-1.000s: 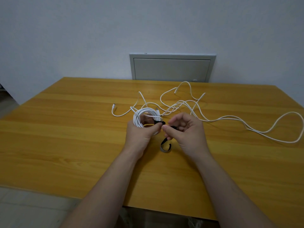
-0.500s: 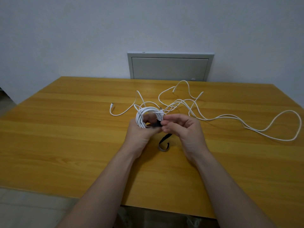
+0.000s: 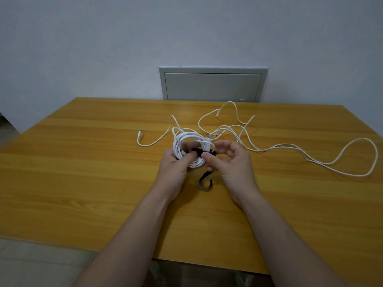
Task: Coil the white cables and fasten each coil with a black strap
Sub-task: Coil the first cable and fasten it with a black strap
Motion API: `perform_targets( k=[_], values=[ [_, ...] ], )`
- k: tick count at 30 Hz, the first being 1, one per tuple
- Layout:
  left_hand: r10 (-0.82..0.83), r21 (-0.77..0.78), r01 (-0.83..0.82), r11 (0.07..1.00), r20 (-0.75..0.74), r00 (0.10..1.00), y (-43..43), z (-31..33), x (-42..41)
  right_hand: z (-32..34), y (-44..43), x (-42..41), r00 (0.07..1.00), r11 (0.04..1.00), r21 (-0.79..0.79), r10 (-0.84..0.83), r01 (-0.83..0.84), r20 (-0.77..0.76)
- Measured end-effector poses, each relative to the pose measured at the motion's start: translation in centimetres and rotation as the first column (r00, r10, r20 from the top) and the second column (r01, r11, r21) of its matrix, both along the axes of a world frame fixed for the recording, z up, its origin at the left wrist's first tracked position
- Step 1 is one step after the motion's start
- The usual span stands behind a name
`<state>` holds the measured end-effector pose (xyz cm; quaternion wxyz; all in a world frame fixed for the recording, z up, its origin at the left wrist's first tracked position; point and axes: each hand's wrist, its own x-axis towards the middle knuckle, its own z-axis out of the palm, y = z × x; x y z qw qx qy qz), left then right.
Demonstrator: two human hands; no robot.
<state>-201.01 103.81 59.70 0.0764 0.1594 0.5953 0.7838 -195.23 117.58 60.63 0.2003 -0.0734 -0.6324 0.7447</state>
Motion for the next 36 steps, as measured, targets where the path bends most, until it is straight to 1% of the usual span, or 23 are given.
perform_targets(
  k=[5,10,12,14,16,18,20,24,25,29,31,32,34,36],
  values=[
    [0.021,-0.03,-0.021,0.999,-0.025,0.999,0.2,0.1,0.3,-0.3,0.1,-0.2,0.999,0.999,0.009,0.051,-0.051,-0.006],
    [0.103,-0.065,-0.107,0.992,-0.058,0.993,0.0,-0.5,0.0,-0.6,0.1,-0.3,0.998,0.998,0.035,0.06,-0.06,-0.007],
    [0.076,-0.056,-0.079,0.995,-0.046,0.996,0.0,-0.2,0.2,-0.7,0.0,-0.5,0.998,0.998,0.016,0.065,-0.065,0.0],
    [0.001,0.0,-0.001,1.0,0.0,1.0,0.1,0.2,0.4,-0.8,0.1,-0.7,0.997,0.997,0.01,0.072,-0.072,0.018],
    [-0.055,0.029,0.054,0.998,0.025,0.998,0.2,0.2,0.4,-1.0,0.2,-0.8,0.993,0.993,0.046,0.109,-0.11,0.036],
    [-0.062,0.004,0.062,0.998,0.035,0.997,0.2,0.4,0.4,-1.2,0.1,-0.7,0.988,0.985,0.073,0.154,-0.156,0.035],
    [-0.037,-0.025,0.038,0.999,0.063,0.997,0.0,0.4,0.1,-1.2,-0.1,-0.7,0.987,0.985,0.076,0.157,-0.158,0.017],
    [-0.043,0.023,0.04,0.999,0.115,0.992,0.1,0.1,-0.1,-1.4,-0.1,-0.6,0.987,0.981,0.11,0.16,-0.161,0.017],
    [-0.022,0.0,0.022,1.0,0.098,0.995,0.1,0.1,-0.2,-1.4,-0.1,-0.7,0.987,0.982,0.105,0.157,-0.159,0.026],
    [0.077,-0.078,-0.081,0.994,-0.059,0.995,0.1,0.4,0.1,-1.3,0.5,-0.7,0.986,0.983,0.088,0.155,-0.161,0.067],
    [0.15,-0.048,-0.153,0.987,-0.047,0.988,-0.1,0.6,-0.1,-1.3,0.7,-0.7,0.974,0.974,0.08,0.207,-0.214,0.092],
    [0.158,-0.008,-0.158,0.987,-0.017,0.987,-0.2,0.8,-0.2,-1.4,0.6,-0.7,0.966,0.966,0.081,0.236,-0.245,0.103],
    [0.113,0.069,-0.115,0.991,0.027,0.993,-0.3,1.0,-0.1,-1.3,0.4,-0.6,0.949,0.949,0.09,0.29,-0.302,0.126],
    [0.07,0.109,-0.073,0.991,0.035,0.997,-0.3,1.1,0.0,-1.1,0.3,-0.5,0.941,0.943,0.086,0.307,-0.321,0.14]
  ],
)
